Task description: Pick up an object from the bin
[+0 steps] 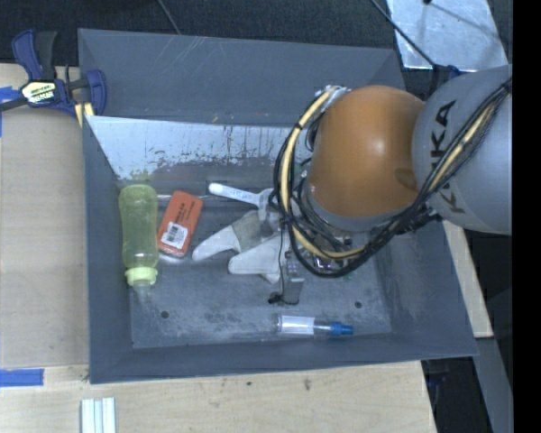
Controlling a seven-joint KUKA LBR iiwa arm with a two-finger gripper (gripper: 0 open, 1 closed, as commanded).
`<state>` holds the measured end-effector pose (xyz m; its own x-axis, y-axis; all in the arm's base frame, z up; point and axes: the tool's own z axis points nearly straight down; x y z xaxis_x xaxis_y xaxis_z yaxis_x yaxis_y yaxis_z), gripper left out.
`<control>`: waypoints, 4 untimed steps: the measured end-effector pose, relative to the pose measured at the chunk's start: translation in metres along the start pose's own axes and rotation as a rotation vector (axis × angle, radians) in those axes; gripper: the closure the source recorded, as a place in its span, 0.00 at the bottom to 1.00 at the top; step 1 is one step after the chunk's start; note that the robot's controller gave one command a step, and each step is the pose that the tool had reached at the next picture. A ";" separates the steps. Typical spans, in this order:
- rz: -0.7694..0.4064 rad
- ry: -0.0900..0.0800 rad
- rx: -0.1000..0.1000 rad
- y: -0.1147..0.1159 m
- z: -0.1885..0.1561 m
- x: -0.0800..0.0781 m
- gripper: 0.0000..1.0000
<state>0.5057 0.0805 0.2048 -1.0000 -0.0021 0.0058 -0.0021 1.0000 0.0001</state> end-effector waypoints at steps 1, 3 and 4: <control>0.003 -0.009 -0.001 0.000 -0.004 -0.002 0.00; 0.225 -0.013 -0.002 -0.026 0.102 -0.031 0.00; 0.294 -0.009 -0.003 -0.015 0.133 -0.031 1.00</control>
Offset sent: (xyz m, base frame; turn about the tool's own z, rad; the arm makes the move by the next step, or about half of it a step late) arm 0.0569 -0.0256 -0.1040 0.1644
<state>0.5357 0.0659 0.0717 -0.9578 0.2874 -0.0024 0.2874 0.9578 0.0024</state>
